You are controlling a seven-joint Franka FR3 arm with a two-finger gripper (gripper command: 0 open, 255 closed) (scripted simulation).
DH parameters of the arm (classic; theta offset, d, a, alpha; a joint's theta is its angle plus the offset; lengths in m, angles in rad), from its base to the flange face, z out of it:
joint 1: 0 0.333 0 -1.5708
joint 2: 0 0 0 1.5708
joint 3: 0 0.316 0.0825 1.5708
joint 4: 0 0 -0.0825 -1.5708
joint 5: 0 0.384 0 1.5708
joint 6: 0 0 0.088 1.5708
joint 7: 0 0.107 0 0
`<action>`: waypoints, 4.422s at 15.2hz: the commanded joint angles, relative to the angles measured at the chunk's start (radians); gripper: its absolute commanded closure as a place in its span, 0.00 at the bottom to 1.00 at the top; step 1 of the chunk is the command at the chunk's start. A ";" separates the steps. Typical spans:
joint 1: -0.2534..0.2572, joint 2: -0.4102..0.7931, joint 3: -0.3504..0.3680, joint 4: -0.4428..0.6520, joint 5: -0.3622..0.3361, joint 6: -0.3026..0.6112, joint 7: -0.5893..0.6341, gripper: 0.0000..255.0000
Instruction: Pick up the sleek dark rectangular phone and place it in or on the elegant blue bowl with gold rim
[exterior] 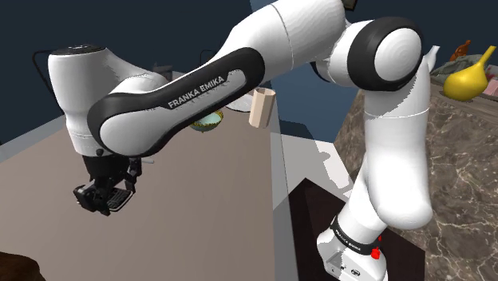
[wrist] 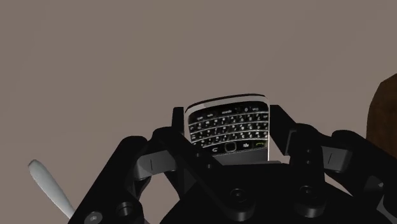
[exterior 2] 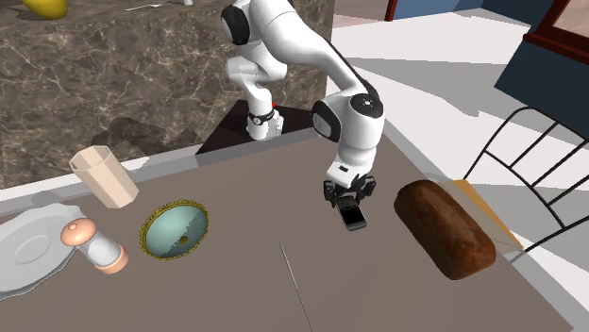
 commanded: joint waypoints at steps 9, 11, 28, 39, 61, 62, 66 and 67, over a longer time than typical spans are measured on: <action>-0.008 -0.053 0.015 0.065 0.031 -0.113 -0.019 1.00; -0.008 -0.061 0.018 0.082 0.036 -0.136 -0.022 1.00; -0.155 -0.196 -0.019 0.032 0.117 -0.202 -0.225 1.00; -0.316 -0.247 -0.108 -0.017 0.159 -0.193 -0.484 1.00; -0.529 -0.074 -0.250 0.189 0.152 -0.228 -0.846 1.00; -0.529 -0.072 -0.251 0.178 0.151 -0.215 -0.846 1.00; -0.529 -0.062 -0.252 0.139 0.149 -0.166 -0.844 1.00; -0.529 -0.059 -0.253 0.130 0.148 -0.154 -0.843 1.00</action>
